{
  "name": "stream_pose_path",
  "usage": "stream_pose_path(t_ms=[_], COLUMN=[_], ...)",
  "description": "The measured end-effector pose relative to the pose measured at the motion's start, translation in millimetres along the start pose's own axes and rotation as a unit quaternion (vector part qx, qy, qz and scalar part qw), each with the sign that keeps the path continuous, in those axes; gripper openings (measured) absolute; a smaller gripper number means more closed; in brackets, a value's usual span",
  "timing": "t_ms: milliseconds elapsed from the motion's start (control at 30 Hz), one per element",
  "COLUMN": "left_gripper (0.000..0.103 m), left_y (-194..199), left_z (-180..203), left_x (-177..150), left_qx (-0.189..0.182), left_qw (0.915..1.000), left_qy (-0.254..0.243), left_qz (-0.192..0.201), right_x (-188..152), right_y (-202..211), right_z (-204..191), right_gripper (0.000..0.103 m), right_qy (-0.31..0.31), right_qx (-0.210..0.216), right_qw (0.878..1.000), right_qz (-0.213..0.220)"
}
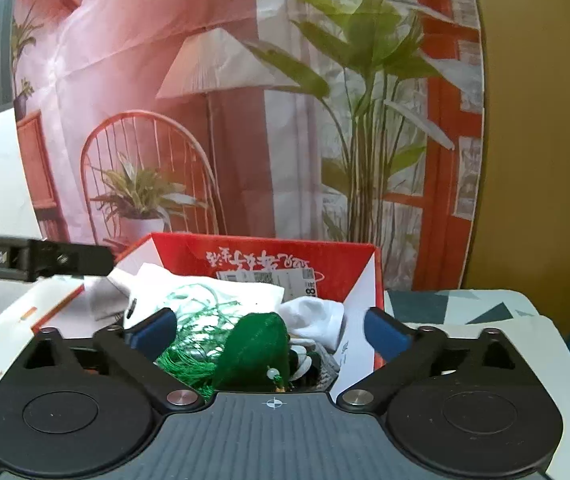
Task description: Organize soft objects
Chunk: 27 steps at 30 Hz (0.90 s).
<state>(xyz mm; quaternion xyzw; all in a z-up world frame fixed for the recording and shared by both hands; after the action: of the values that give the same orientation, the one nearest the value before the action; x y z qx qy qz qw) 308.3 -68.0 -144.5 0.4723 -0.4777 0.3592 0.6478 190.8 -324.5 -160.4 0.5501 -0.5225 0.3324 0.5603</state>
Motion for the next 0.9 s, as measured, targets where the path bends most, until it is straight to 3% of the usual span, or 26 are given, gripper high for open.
stream_pose_path(t_ms=[100,267,367,567,900], left_gripper=[0.103,0.103,0.103,0.103,0.103], left_y=[19,66,101,167,264], left_z=[-12,-25,-19,2,17], left_x=[6,17,27,44,66], left_qx=[0.020,0.032,0.036,0.065,0.097], left_qw=[0.9996,0.9986,0.9982,0.9938,0.9913], left_qy=[0.016,0.038,0.010,-0.063,-0.053], left_qz=[-0.010,0.019,0.047,0.064,0.073], right_x=[9,27,40,68,100], right_y=[8,33,52,102,200], right_z=[-4,-14,-24,-48,-83], right_gripper=[0.103,0.103,0.103,0.103,0.103], right_qy=[-0.015,-0.037,-0.032,-0.028,-0.019], right_qx=[0.001,-0.001,-0.019,-0.023,-0.056], right_qw=[1.000,0.999,0.999,0.999,0.997], right_qz=[0.002,0.017,0.027,0.035,0.057])
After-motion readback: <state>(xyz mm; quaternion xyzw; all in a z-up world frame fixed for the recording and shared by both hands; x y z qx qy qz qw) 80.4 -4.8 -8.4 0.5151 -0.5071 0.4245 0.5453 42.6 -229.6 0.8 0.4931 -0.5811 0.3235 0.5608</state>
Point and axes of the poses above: each gripper's, at about its wrist camera, not at the fingertips, and y roughly against the way its jaws point, z to its right, x to its top, the point moved 3 cm from there along -y, roughly the way its jaws point, and after that the axes turned 11 degrees about z, right-handed, at the moved point
